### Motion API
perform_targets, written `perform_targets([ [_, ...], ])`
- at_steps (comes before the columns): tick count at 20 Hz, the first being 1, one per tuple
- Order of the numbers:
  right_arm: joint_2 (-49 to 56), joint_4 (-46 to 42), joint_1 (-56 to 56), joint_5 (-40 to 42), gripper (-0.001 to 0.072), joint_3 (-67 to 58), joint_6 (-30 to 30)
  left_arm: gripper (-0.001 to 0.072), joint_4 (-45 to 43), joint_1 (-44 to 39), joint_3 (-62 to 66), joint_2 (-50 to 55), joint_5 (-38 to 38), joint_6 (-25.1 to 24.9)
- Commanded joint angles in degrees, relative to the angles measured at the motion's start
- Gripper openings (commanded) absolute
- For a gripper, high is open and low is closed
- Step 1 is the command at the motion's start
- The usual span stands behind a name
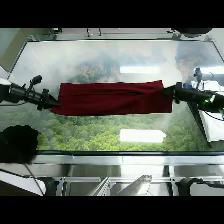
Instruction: Fold the shirts.
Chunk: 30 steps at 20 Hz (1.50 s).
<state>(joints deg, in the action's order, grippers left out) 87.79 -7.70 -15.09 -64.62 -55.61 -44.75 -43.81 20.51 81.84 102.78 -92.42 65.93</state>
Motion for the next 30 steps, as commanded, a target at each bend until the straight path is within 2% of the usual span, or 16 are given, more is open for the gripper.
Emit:
perform_targets([
  [1,12.1,8.5,1.6,3.6,0.0016,-7.6,4.5,0.0028,0.4,-2.4,12.4,8.7,3.6,1.2],
  [4,19.9,8.4,1.7,3.8,0.0016,-12.4,4.6,0.0028,0.5,-2.6,21.3,16.2,4.5,1.7],
  [9,22.9,8.4,1.6,4.2,0.0040,-14.1,11.6,0.0010,0.1,-2.6,29.3,24.7,2.4,2.6],
  [10,22.9,8.3,1.5,4.2,0.0153,-14.5,13.1,0.0024,0.0,-2.6,30.2,25.3,2.5,2.6],
  [12,22.9,6.7,1.1,4.2,0.0189,-15.9,14.6,0.0250,0.0,-2.6,32.0,25.5,2.5,2.6],
  [14,22.8,2.7,0.5,4.2,0.0243,-18.1,14.3,0.0250,0.0,-2.5,35.4,25.5,1.3,2.6],
  [15,22.7,0.6,0.1,4.0,0.0369,-19.4,13.6,0.0250,0.1,-2.4,37.4,25.4,0.6,2.6],
  [17,22.2,-5.0,-0.7,3.0,0.0396,-22.4,11.4,0.0250,0.0,-1.9,38.0,23.5,1.5,2.6],
  [18,22.0,-8.6,-1.1,2.7,0.0454,-24.0,9.2,0.0250,0.0,-1.4,36.7,22.0,3.3,2.6],
  [19,21.7,-12.1,-1.4,2.7,0.0611,-25.4,6.8,0.0249,0.0,-0.5,35.0,20.3,5.6,2.6],
  [20,21.7,-16.0,-2.0,2.7,0.0654,-26.9,4.3,0.0250,-0.1,0.7,33.7,18.8,7.3,2.6],
  [22,21.7,-23.5,-2.7,2.7,0.0654,-28.5,-2.6,0.0249,0.5,3.5,33.3,17.0,9.1,2.8],
  [25,22.0,-31.0,-2.8,0.7,0.0654,-28.7,-6.6,0.0236,5.7,5.4,33.3,15.5,8.2,4.7],
  [26,22.4,-31.0,-2.4,-0.1,0.0654,-28.7,-6.6,0.0067,6.8,5.4,33.3,15.1,7.7,4.7],
  [27,22.8,-30.7,-1.9,-0.3,0.0653,-28.7,-6.6,0.0000,6.9,4.9,33.3,14.9,7.5,4.5],
  [30,23.6,-28.7,0.9,-0.3,0.0647,-28.7,-6.5,0.0000,5.6,1.7,33.3,15.0,7.4,4.4],
])
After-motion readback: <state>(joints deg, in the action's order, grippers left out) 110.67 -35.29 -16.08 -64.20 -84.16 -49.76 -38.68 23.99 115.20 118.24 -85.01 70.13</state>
